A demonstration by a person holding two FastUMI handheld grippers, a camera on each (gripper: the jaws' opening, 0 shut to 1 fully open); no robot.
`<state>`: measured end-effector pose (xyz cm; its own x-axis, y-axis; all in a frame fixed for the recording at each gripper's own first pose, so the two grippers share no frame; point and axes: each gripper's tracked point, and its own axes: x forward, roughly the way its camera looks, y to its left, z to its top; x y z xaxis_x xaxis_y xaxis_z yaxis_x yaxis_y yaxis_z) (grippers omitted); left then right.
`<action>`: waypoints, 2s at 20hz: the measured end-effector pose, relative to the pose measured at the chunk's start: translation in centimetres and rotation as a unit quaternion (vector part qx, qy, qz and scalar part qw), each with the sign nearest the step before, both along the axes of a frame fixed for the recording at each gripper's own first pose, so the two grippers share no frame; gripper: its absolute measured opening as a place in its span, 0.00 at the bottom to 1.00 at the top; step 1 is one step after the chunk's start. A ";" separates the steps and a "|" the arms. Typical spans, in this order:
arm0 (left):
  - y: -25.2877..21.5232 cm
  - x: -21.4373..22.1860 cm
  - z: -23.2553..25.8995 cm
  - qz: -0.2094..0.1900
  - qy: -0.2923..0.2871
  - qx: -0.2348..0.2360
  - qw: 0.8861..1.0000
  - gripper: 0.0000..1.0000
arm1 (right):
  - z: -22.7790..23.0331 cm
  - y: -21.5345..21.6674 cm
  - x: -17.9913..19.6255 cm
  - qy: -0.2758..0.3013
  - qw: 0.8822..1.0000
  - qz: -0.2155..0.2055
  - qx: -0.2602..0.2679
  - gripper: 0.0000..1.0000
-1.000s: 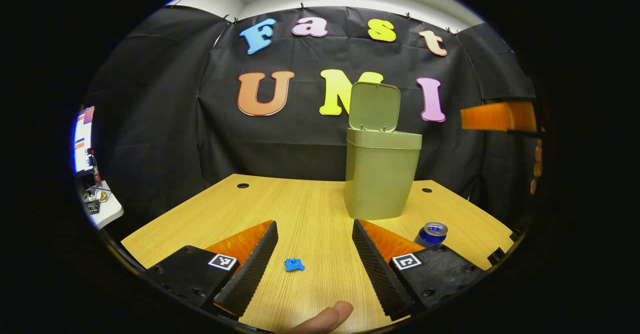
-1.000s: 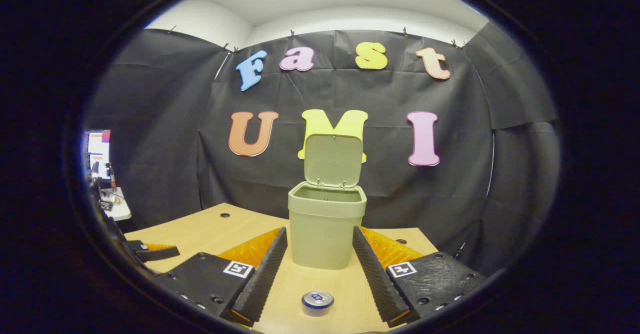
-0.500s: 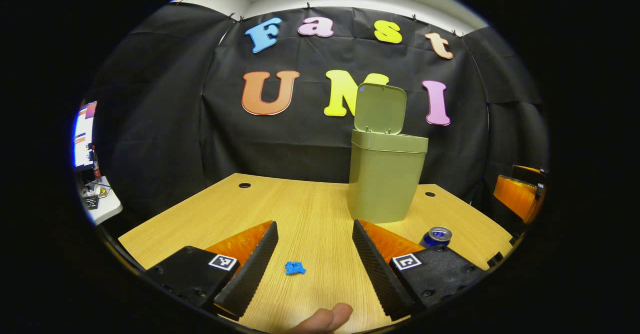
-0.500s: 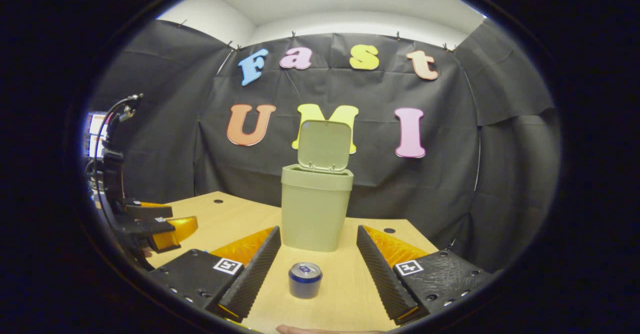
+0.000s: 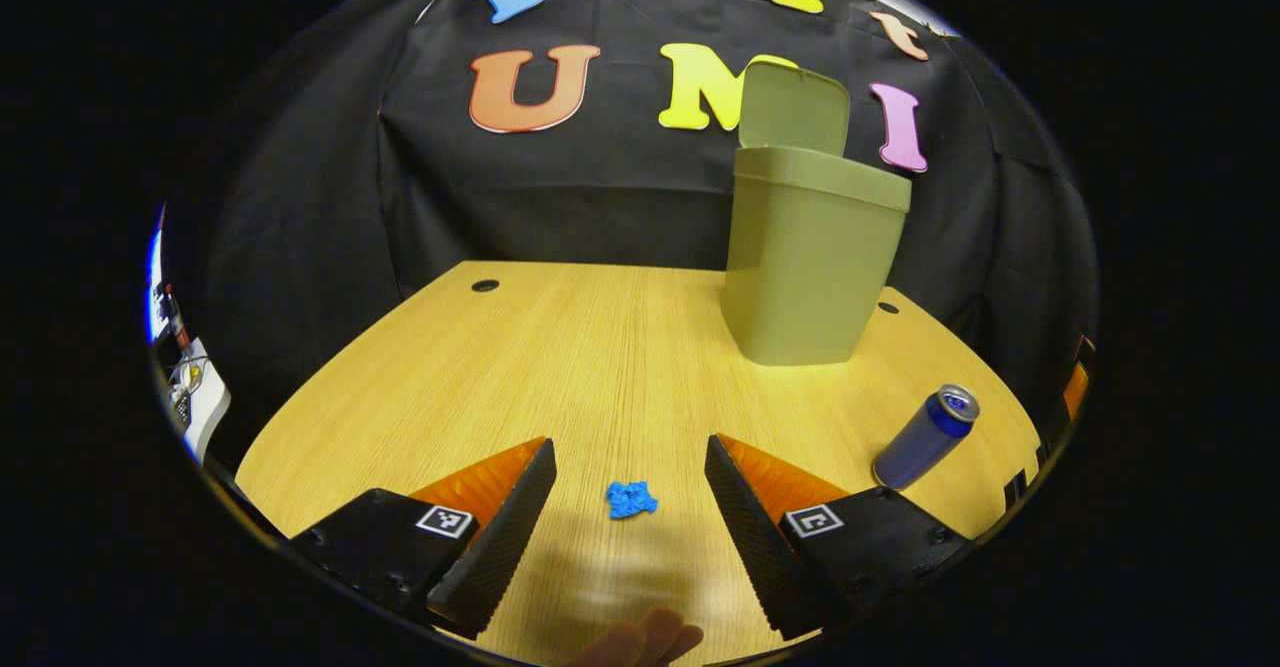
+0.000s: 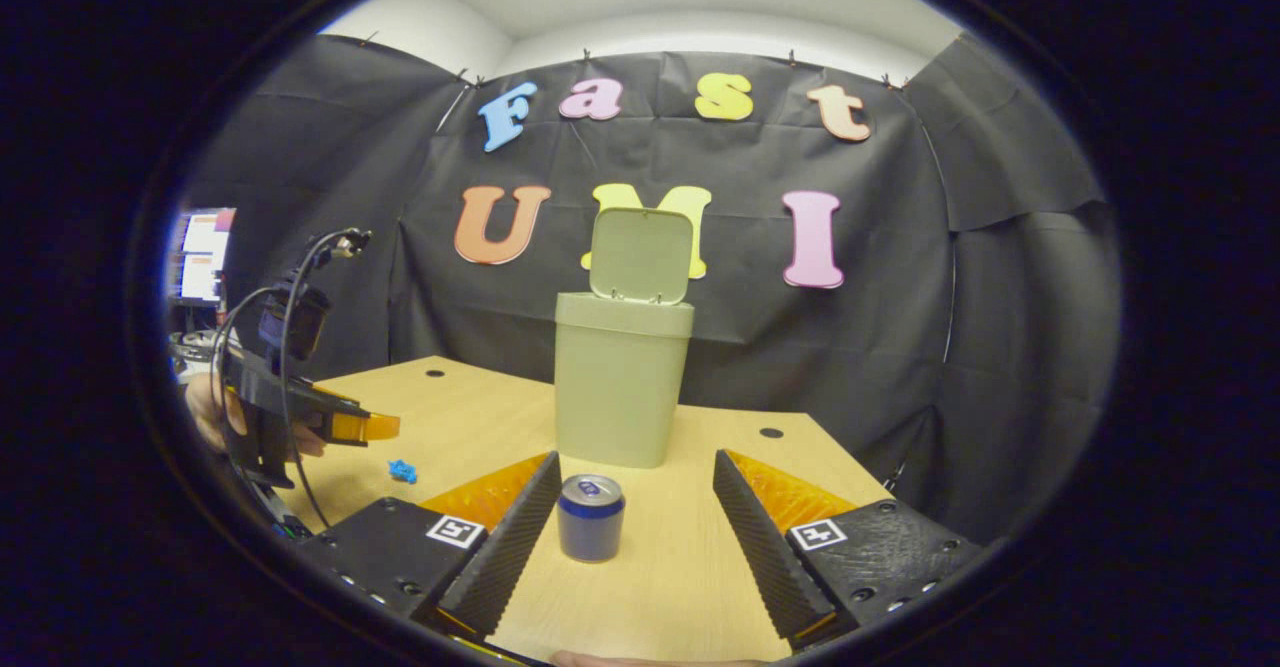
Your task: Press the lid of the desktop garbage bin to open it, pick up the crumpled paper on the desktop and throw it into the bin, then pick up the pop can on the desktop and drop it into the bin, and finally close the garbage bin lid.
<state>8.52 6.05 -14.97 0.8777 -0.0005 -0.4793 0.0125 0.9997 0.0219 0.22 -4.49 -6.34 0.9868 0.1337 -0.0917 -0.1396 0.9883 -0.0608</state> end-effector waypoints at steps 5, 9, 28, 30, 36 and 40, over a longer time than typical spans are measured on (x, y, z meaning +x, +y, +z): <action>1.0 1.6 -4.2 -0.013 0.060 -0.002 0.998 0.98 | -1.3 0.5 0.2 0.007 1.000 0.007 -0.001 0.95; 1.0 1.7 -6.9 -0.018 0.097 -0.014 0.995 0.98 | -2.5 0.3 0.7 0.028 1.000 0.000 0.005 0.95; 1.8 1.7 -8.1 -0.022 0.080 0.021 0.996 0.46 | -7.0 1.7 1.6 0.073 0.997 0.001 0.000 0.95; 1.9 1.7 -8.1 -0.022 0.070 0.012 0.997 0.37 | -7.9 1.7 1.6 0.084 0.996 0.002 0.001 0.95; 2.0 1.0 -6.5 -0.017 0.025 -0.023 0.999 0.35 | -9.1 1.7 2.2 0.092 0.996 -0.011 0.017 0.95; 2.3 -0.3 -4.0 -0.017 -0.014 -0.023 1.000 0.35 | -10.0 2.4 3.5 0.085 0.996 -0.020 0.015 0.98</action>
